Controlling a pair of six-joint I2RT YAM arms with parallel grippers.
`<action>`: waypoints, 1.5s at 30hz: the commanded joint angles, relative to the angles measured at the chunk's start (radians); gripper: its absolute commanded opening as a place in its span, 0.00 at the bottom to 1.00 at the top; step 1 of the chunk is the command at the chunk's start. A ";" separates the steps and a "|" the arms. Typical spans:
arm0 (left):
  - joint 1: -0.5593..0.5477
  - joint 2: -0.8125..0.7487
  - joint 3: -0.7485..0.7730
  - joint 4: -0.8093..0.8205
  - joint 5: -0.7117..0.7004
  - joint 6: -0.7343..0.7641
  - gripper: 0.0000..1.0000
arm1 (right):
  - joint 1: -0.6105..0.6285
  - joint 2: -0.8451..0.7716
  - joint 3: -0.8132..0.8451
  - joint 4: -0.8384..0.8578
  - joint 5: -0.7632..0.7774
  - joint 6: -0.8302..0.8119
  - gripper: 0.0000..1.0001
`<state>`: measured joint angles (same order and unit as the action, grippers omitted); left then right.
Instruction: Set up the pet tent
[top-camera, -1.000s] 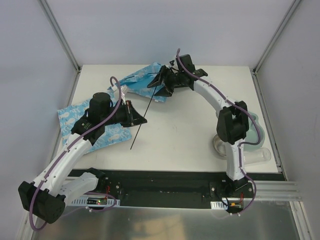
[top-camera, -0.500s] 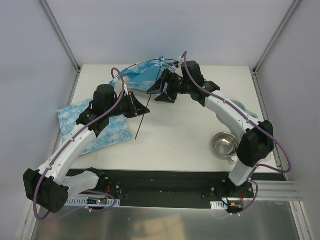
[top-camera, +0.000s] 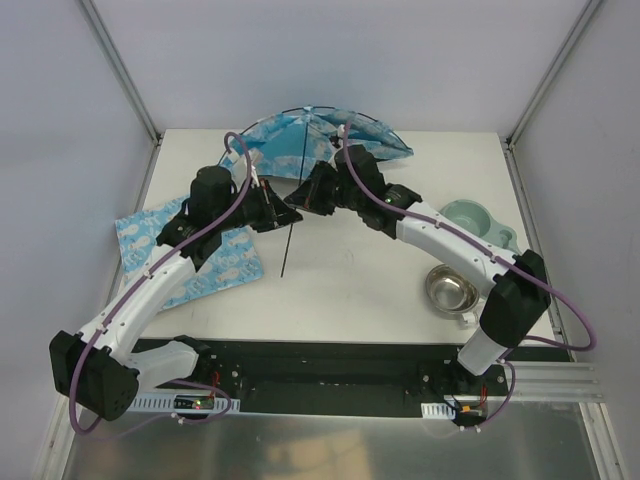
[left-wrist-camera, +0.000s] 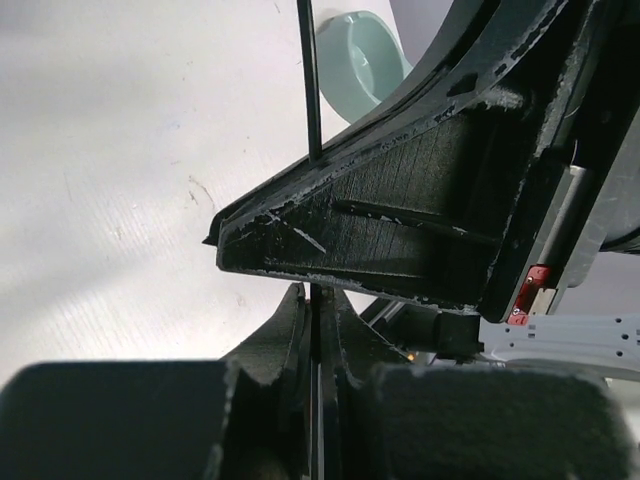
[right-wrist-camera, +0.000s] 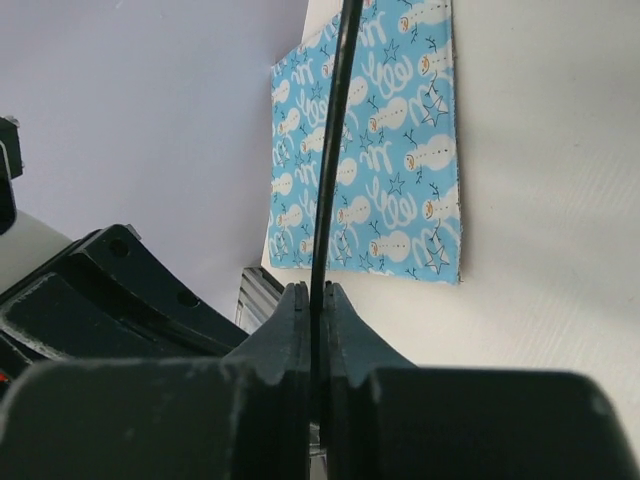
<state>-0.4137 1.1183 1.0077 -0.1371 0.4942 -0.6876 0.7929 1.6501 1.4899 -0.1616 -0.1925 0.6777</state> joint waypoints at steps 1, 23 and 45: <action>0.010 -0.035 -0.003 0.067 -0.059 0.020 0.06 | -0.001 -0.041 -0.031 0.071 0.131 -0.047 0.00; 0.010 -0.193 -0.158 -0.039 0.216 0.154 0.00 | -0.063 0.019 0.086 0.019 -0.007 -0.035 0.15; 0.010 -0.144 -0.066 0.059 -0.072 0.059 0.00 | 0.101 -0.107 -0.043 -0.036 0.171 -0.119 0.29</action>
<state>-0.4137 0.9565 0.8948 -0.1776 0.5430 -0.6193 0.8795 1.5726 1.4467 -0.1856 -0.0509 0.5911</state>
